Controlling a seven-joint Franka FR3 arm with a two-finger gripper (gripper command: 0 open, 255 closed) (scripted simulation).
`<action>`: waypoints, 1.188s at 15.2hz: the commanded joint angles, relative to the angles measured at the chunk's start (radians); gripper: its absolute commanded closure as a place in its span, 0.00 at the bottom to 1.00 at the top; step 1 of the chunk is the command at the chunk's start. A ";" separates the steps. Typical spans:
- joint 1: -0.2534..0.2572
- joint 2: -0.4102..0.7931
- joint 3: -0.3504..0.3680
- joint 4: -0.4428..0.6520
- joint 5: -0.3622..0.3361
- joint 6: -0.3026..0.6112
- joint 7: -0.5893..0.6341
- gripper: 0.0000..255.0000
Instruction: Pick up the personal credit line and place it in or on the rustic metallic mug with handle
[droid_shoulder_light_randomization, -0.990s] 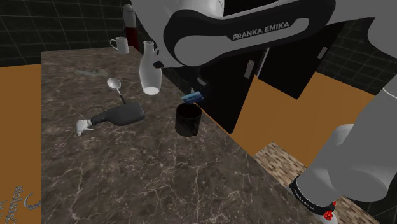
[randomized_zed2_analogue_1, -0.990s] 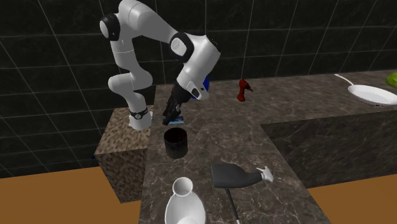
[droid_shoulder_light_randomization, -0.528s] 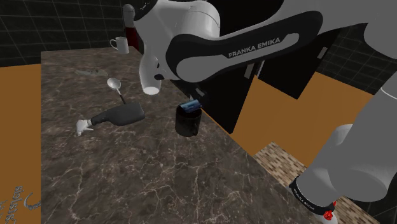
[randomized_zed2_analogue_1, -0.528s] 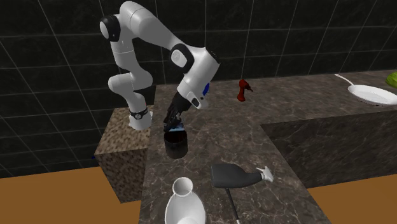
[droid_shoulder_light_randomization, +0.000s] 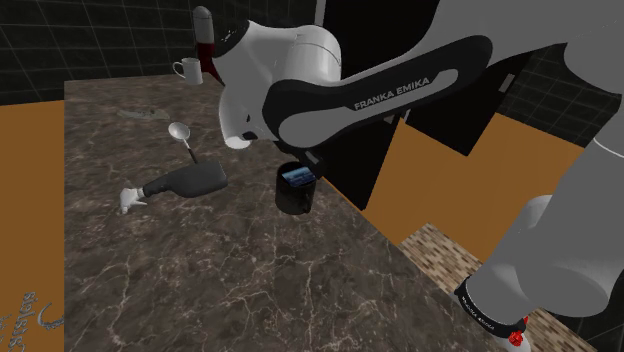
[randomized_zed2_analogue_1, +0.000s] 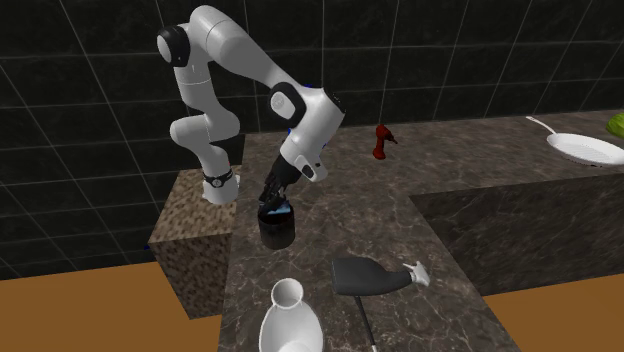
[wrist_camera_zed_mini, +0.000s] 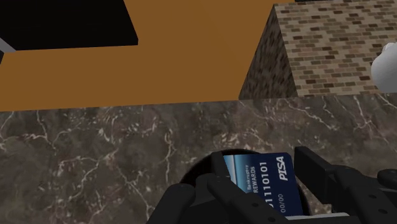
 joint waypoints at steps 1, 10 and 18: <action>0.000 0.001 0.000 0.000 0.000 0.001 0.001 1.00; 0.000 0.001 0.000 0.000 0.000 0.001 0.001 0.00; 0.031 0.033 0.023 0.145 0.007 -0.126 -0.002 0.00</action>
